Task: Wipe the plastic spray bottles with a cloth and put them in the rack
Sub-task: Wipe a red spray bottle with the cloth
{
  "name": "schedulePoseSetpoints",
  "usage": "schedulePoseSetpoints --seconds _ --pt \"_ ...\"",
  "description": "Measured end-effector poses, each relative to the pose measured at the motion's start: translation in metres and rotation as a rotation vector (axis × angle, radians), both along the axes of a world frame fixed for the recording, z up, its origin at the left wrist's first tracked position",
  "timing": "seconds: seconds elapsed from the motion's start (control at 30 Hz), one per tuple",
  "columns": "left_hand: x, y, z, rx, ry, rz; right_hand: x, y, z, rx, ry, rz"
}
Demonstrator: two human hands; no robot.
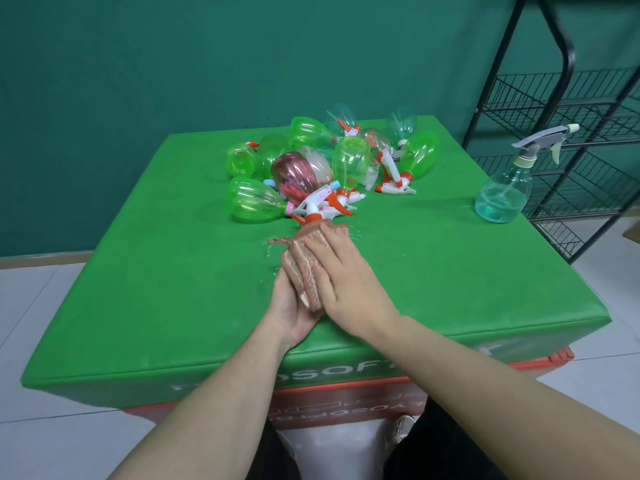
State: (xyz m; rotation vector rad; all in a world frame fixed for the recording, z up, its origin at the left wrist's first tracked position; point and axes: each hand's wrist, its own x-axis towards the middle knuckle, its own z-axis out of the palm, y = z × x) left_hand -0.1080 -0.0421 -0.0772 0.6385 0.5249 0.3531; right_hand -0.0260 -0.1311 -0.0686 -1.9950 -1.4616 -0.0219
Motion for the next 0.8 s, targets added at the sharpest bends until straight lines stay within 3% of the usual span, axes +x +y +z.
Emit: schedulePoseSetpoints --seconds 0.23,0.57,0.8 --pt "-0.003 0.000 0.000 -0.052 0.018 -0.050 -0.006 -0.030 -0.023 0.047 -0.204 0.111" --pt "-0.002 -0.004 0.001 0.028 0.016 -0.008 -0.009 -0.026 -0.008 0.115 -0.013 0.090" --pt "0.002 -0.001 -0.004 0.065 0.001 -0.022 0.019 0.005 0.026 -0.019 0.030 0.023"
